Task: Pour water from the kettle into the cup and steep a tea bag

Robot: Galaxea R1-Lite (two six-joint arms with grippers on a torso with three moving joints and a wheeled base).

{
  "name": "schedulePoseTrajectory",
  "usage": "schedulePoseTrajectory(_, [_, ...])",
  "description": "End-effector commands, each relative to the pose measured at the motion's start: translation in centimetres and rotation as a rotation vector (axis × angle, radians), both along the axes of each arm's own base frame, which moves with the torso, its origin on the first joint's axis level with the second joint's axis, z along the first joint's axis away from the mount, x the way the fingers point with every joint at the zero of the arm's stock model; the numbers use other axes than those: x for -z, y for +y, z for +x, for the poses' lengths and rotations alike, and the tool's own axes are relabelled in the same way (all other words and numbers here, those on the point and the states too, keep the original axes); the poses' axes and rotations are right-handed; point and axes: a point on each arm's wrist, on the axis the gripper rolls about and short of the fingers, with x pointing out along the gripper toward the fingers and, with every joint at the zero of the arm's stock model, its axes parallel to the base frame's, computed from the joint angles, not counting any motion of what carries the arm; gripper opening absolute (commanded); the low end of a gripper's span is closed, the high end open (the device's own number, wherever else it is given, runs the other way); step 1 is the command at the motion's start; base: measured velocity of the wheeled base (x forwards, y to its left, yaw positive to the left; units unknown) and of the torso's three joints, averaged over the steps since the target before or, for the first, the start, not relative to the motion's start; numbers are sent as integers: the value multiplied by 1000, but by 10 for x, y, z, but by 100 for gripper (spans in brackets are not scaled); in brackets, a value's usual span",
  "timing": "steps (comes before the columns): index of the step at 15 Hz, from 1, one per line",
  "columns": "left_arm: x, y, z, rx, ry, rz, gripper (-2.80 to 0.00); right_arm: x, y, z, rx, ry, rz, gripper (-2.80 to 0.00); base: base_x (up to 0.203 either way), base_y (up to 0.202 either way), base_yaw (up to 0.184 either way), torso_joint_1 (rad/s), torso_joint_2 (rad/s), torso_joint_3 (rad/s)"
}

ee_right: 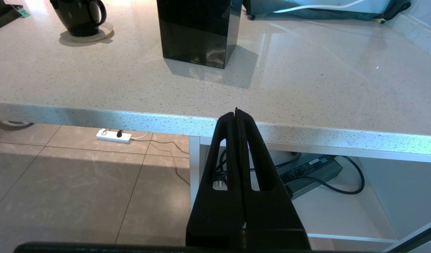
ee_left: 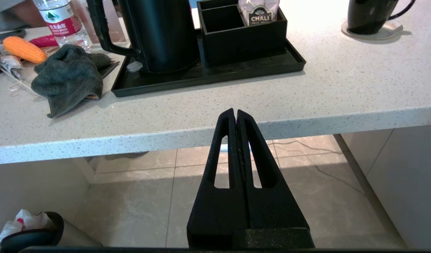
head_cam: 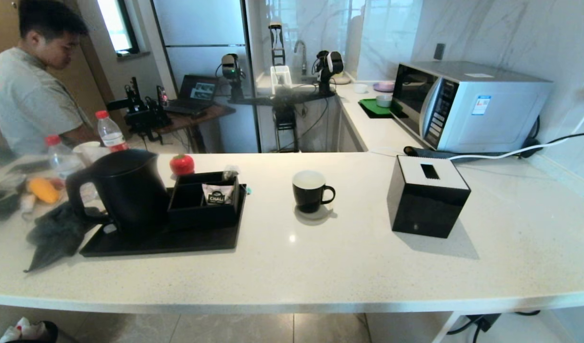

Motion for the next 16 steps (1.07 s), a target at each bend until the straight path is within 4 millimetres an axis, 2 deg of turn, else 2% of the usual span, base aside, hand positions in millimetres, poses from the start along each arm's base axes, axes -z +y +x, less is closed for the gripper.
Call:
schedulePoseTrajectory(1, [0, 0, 0, 0, 0, -1, -280, 0, 0, 0, -1, 1, -1, -280, 0, 0, 0, 0, 0, 0])
schedulePoseTrajectory(6, [-5, 0, -1, -10, -17, -22, -280, 0, 0, 0, -1, 1, -1, -280, 0, 0, 0, 0, 0, 0])
schedulePoseTrajectory(9, [-37, 0, -5, -17, -39, -23, -280, 0, 0, 0, -1, 1, -1, -280, 0, 0, 0, 0, 0, 0])
schedulePoseTrajectory(11, [-67, 1, 1, -25, -23, -23, -280, 0, 0, 0, -1, 1, -1, -280, 0, 0, 0, 0, 0, 0])
schedulePoseTrajectory(14, [-120, 1, 25, -49, 24, -23, -280, 0, 0, 0, -1, 1, -1, -280, 0, 0, 0, 0, 0, 0])
schedulePoseTrajectory(16, [-145, 2, 48, -89, 59, -29, -280, 0, 0, 0, -1, 1, -1, -280, 0, 0, 0, 0, 0, 0])
